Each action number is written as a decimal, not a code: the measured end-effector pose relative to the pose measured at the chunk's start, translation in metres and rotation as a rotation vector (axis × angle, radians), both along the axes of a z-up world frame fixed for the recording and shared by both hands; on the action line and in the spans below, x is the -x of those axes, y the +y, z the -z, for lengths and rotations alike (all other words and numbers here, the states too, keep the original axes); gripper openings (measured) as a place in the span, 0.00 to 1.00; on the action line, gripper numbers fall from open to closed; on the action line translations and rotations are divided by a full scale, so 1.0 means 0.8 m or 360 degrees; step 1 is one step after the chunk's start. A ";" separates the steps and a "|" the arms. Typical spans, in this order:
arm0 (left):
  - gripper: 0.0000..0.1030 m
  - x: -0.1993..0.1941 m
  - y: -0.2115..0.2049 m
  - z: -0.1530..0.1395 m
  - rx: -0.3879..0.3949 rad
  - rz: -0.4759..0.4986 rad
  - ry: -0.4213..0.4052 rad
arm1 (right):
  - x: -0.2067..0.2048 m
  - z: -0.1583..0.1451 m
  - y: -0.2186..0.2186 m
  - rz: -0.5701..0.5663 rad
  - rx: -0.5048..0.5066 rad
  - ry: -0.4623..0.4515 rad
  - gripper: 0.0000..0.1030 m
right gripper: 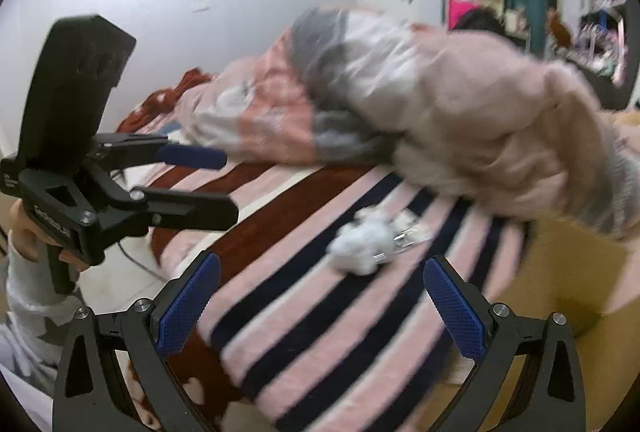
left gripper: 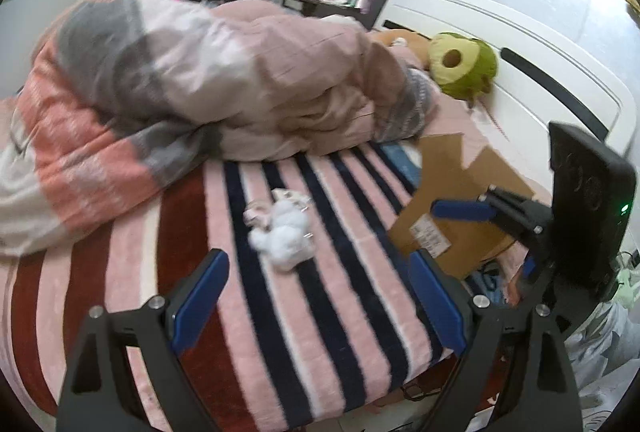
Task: Organize objects
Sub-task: 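Move the right gripper back to the white fluffy keychain, then grasp the white fluffy keychain with the right gripper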
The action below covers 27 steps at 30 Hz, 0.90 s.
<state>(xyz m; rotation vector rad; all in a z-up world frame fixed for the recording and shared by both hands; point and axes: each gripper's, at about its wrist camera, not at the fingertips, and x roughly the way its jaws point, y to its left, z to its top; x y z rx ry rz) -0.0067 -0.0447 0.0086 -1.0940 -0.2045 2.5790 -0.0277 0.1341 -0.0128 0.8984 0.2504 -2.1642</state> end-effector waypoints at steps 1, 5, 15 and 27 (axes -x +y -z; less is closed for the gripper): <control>0.87 0.000 -0.006 0.007 -0.0001 -0.0012 -0.0014 | 0.003 0.011 -0.008 -0.0004 -0.0005 -0.0032 0.99; 0.87 0.006 -0.026 0.036 -0.0014 -0.0047 -0.0079 | 0.022 0.061 -0.037 0.0033 -0.0043 -0.0131 0.99; 0.87 0.030 -0.057 0.089 -0.0034 -0.0077 -0.0228 | 0.111 0.162 -0.061 0.0307 -0.0127 -0.0227 0.86; 0.87 0.034 -0.064 0.098 -0.0067 -0.0080 -0.0253 | 0.133 0.188 -0.069 0.0321 -0.0136 -0.0208 0.58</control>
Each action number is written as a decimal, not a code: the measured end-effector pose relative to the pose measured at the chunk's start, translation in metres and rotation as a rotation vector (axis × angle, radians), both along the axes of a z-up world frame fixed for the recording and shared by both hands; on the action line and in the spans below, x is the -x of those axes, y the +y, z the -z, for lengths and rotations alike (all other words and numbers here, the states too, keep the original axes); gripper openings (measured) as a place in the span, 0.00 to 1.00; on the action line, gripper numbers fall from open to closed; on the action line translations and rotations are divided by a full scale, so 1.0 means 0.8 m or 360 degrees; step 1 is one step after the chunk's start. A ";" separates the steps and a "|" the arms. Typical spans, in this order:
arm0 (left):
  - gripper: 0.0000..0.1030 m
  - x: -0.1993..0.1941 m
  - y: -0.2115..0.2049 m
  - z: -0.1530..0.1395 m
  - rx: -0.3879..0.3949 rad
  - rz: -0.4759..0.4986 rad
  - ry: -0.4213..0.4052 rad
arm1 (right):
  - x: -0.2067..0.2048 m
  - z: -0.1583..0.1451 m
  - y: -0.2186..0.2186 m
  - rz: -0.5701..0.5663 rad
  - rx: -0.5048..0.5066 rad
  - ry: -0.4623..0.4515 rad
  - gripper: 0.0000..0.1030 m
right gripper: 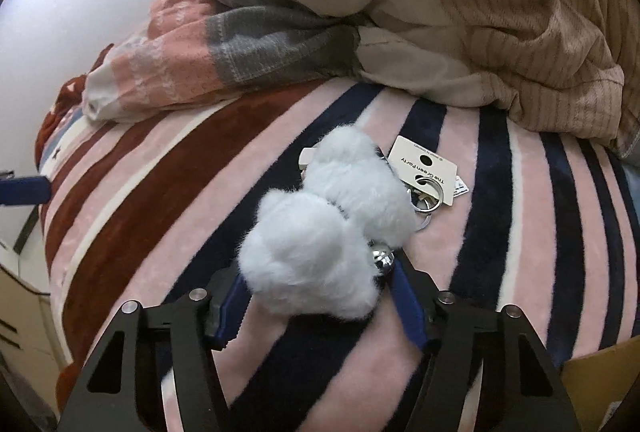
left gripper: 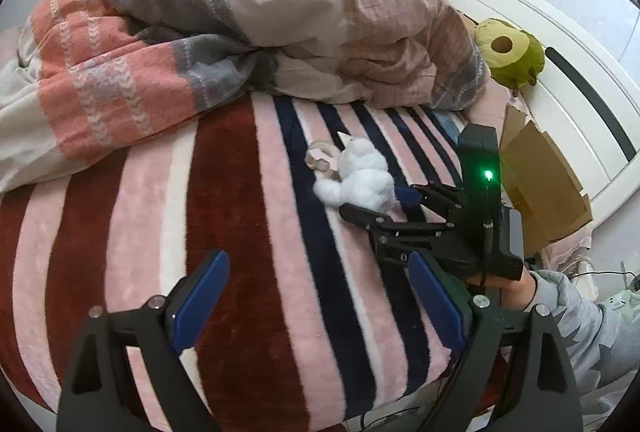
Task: Organize objects
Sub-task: 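Grasp the white fluffy keychain with the right gripper, then carry the fluffy keychain into the box and open the right gripper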
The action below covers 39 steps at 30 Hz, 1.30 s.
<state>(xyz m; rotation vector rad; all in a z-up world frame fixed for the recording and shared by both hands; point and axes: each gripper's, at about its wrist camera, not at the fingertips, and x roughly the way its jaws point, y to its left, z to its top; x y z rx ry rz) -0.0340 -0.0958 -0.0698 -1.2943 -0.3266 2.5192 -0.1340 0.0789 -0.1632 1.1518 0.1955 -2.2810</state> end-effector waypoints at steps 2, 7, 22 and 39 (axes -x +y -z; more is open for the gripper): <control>0.87 -0.002 0.006 -0.003 -0.0010 0.0022 0.0005 | -0.008 -0.005 0.004 -0.0025 0.0000 0.0019 0.57; 0.87 -0.005 0.028 -0.006 -0.0035 0.0092 0.0004 | -0.043 -0.025 0.019 -0.0147 0.0114 0.0013 0.56; 0.61 -0.013 0.081 0.019 -0.0244 0.0274 -0.0099 | -0.145 -0.065 0.013 -0.0439 0.0235 0.0061 0.55; 0.54 -0.013 0.130 -0.118 -0.0027 0.0322 0.0233 | -0.154 -0.183 0.045 -0.0370 0.0221 0.0375 0.55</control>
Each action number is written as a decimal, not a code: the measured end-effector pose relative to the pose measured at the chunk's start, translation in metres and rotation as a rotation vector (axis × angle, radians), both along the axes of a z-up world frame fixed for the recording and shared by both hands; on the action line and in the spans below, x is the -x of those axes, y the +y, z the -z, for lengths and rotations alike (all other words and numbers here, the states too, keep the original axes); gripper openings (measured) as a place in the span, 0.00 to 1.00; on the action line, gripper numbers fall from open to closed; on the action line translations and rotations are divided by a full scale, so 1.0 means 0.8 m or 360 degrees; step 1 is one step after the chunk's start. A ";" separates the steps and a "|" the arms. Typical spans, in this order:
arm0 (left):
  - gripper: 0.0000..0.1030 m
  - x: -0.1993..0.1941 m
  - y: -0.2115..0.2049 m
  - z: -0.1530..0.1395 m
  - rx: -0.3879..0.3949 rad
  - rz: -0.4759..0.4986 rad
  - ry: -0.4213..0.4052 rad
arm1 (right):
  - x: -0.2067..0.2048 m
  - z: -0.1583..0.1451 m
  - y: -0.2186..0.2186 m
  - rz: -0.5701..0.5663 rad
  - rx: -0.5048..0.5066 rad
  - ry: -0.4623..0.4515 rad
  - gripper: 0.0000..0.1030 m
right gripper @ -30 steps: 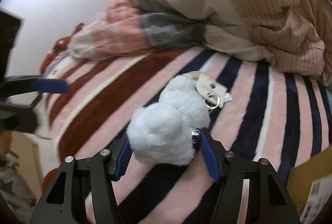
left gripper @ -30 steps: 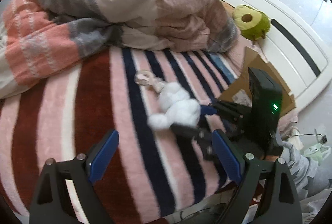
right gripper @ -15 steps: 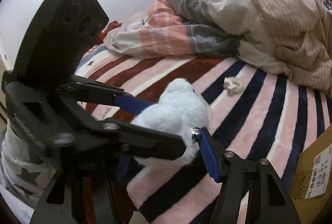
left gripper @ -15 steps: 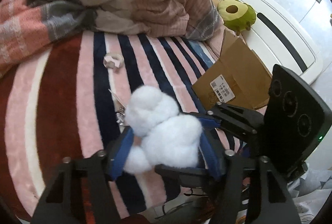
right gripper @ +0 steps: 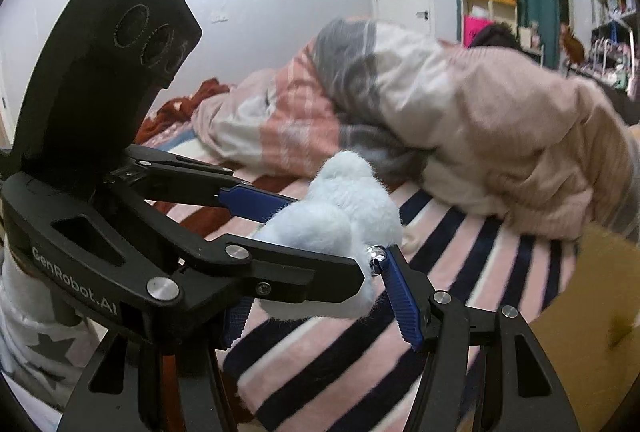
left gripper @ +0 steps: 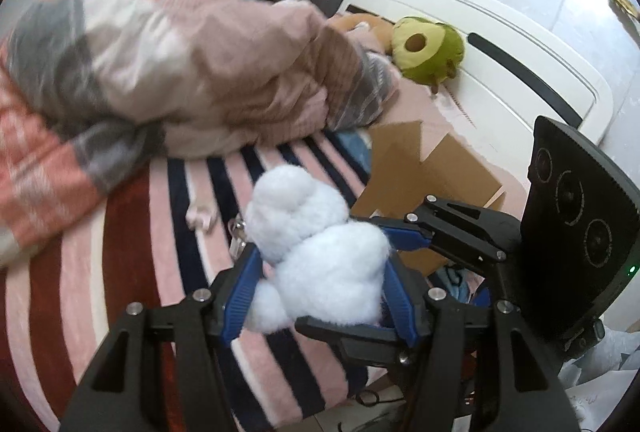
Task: Organize objects
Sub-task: 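Carry the fluffy keychain into the box and open the right gripper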
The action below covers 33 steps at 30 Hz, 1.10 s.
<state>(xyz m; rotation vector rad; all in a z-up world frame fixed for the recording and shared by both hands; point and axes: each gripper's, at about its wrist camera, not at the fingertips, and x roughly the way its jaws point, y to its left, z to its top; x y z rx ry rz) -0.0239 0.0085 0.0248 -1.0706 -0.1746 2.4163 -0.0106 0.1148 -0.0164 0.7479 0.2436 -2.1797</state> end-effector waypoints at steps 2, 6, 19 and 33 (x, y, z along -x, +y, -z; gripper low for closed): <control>0.54 0.003 0.016 -0.015 0.0021 0.0018 0.0041 | 0.000 -0.016 0.013 0.0029 0.0001 0.0042 0.55; 0.54 0.012 0.060 -0.046 0.0066 0.0065 0.0123 | 0.007 -0.047 0.049 0.0096 0.0031 0.0091 0.55; 0.54 0.052 0.234 -0.070 0.0178 0.0310 0.0153 | 0.023 -0.079 0.215 0.0383 0.0148 0.0133 0.55; 0.54 0.082 0.303 -0.012 0.0265 0.0399 -0.0037 | 0.038 -0.030 0.281 0.0467 0.0067 -0.0064 0.55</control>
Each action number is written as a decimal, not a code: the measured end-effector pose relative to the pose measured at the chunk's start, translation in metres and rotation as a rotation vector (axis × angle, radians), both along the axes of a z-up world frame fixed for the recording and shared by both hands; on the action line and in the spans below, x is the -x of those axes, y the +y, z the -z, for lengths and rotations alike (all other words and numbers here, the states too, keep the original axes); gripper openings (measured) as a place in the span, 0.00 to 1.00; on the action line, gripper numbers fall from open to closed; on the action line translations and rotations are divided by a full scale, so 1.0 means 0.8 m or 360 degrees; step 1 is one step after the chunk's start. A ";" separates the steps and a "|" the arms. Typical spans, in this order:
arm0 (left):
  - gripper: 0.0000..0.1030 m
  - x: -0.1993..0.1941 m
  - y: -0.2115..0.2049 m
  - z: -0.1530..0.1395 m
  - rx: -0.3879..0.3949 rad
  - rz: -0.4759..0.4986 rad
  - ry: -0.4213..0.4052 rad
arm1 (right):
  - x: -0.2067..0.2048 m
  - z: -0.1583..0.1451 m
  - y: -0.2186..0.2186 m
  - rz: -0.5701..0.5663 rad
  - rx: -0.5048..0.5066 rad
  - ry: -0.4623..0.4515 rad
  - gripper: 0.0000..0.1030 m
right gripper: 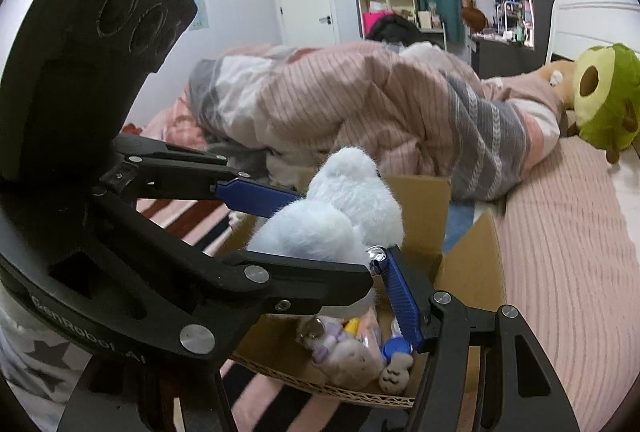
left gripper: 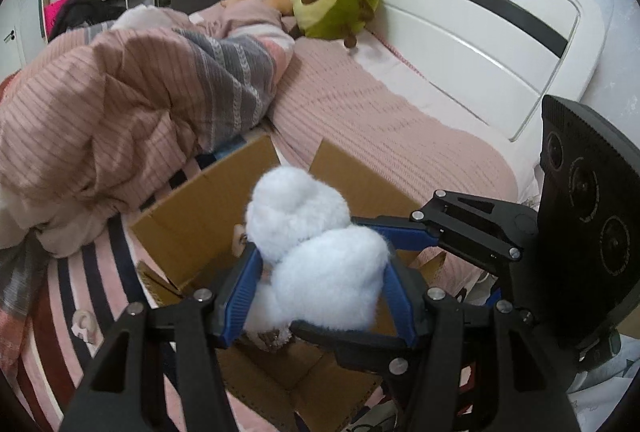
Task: Organize objects
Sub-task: 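Carry the fluffy keychain into the box and open the right gripper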
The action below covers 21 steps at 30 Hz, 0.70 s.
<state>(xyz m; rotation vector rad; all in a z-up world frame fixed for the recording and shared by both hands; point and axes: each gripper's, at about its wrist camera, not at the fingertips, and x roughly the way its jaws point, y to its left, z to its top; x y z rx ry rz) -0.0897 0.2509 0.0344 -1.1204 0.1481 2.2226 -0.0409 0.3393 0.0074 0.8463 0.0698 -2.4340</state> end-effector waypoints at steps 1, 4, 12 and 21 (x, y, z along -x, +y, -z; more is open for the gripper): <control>0.54 0.001 0.000 0.004 0.0000 0.0001 -0.0012 | 0.001 0.003 0.000 -0.0001 -0.0006 -0.0015 0.55; 0.54 0.003 -0.001 0.013 -0.0002 -0.0001 -0.0045 | 0.005 0.013 0.000 -0.0008 -0.0036 -0.0058 0.55; 0.69 0.000 -0.001 0.021 0.0059 -0.0030 -0.0058 | 0.013 0.029 -0.006 0.0018 -0.0110 -0.0122 0.62; 0.78 -0.012 -0.038 -0.007 0.0010 -0.0092 0.0015 | 0.002 0.019 -0.014 0.0027 -0.0194 -0.0048 0.67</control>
